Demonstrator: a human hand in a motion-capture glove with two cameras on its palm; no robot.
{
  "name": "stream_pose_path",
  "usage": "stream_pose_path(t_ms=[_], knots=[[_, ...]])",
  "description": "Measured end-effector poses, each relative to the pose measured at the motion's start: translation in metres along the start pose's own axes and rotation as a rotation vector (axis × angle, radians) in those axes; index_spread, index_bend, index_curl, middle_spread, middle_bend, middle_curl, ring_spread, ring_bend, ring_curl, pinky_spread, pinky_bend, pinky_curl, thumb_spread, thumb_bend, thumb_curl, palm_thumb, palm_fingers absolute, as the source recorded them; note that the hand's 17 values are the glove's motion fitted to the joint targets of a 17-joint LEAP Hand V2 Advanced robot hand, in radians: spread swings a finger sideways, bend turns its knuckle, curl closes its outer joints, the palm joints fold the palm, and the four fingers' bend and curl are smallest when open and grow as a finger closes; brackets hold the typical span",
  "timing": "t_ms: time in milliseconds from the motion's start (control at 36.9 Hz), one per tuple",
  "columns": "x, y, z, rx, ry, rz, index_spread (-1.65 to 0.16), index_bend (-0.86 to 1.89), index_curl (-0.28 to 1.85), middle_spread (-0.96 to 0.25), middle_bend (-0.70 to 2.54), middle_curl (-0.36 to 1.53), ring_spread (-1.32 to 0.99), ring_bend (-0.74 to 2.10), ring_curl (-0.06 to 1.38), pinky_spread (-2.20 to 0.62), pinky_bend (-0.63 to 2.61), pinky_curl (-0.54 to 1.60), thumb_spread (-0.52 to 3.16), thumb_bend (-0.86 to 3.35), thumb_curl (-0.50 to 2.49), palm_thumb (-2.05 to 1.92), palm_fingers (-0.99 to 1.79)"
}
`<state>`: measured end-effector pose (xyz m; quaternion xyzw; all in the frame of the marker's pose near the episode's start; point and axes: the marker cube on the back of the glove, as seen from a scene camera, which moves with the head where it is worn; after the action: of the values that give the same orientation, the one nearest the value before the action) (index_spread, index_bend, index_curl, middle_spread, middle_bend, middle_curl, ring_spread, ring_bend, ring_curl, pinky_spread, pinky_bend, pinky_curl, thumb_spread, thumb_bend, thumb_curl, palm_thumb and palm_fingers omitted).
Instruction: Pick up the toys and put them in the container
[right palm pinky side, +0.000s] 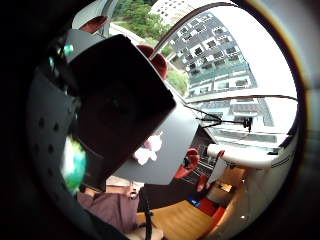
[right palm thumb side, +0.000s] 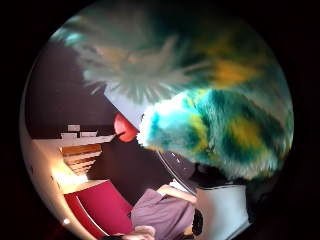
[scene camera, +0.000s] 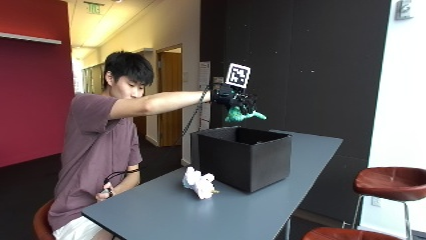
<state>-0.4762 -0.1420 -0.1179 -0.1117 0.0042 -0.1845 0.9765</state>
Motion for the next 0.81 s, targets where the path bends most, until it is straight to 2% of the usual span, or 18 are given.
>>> stream_pose_path(t_ms=[27,54,81,108,135,244,379,650,812], knots=[[-0.003,-0.001,0.002,-0.047,-0.01,0.032,-0.23,0.66,0.84,-0.27,0.95,0.82,-0.34,1.4,0.64,-0.39,1.26,0.59,0.61,0.08,0.96,0.52,0.62],[-0.006,-0.002,0.003,-0.085,-0.013,0.05,-0.23,0.53,0.8,-0.27,0.84,0.79,-0.34,1.38,0.63,-0.38,1.26,0.58,0.73,0.06,0.93,0.45,0.37],[-0.008,-0.001,0.003,-0.108,-0.011,0.049,-0.2,0.38,0.78,-0.23,0.7,0.75,-0.32,1.28,0.62,-0.33,1.27,0.61,0.81,0.0,0.89,0.35,-0.18],[-0.011,0.001,0.003,-0.118,-0.008,0.037,-0.19,0.33,0.79,-0.19,0.62,0.74,-0.27,1.22,0.64,-0.29,1.32,0.65,0.86,-0.03,0.86,0.31,-0.4],[-0.013,0.004,0.001,-0.118,-0.007,0.024,-0.18,0.25,0.75,-0.14,0.51,0.69,-0.22,1.03,0.59,-0.23,1.34,0.65,0.9,-0.06,0.83,0.25,-0.67],[-0.008,0.022,-0.016,-0.106,-0.001,0.059,-0.16,0.08,0.56,-0.06,0.29,0.58,-0.12,0.71,0.46,-0.12,1.24,0.55,1.03,-0.06,0.74,0.15,-0.59],[0.022,0.063,-0.035,-0.091,0.03,-0.011,-0.16,0.08,0.46,-0.03,0.17,0.51,-0.07,0.52,0.36,-0.04,1.05,0.47,1.14,-0.05,0.64,0.04,-0.44],[0.129,0.125,-0.024,-0.078,0.129,0.039,-0.16,0.07,0.36,-0.02,0.12,0.42,-0.02,0.38,0.3,0.03,0.88,0.39,1.25,-0.04,0.51,-0.04,-0.31],[0.16,0.153,0.002,-0.099,-0.054,-0.078,-0.17,0.08,0.32,-0.02,0.13,0.39,-0.01,0.35,0.3,0.04,0.83,0.37,1.28,-0.03,0.46,-0.03,-0.25]])
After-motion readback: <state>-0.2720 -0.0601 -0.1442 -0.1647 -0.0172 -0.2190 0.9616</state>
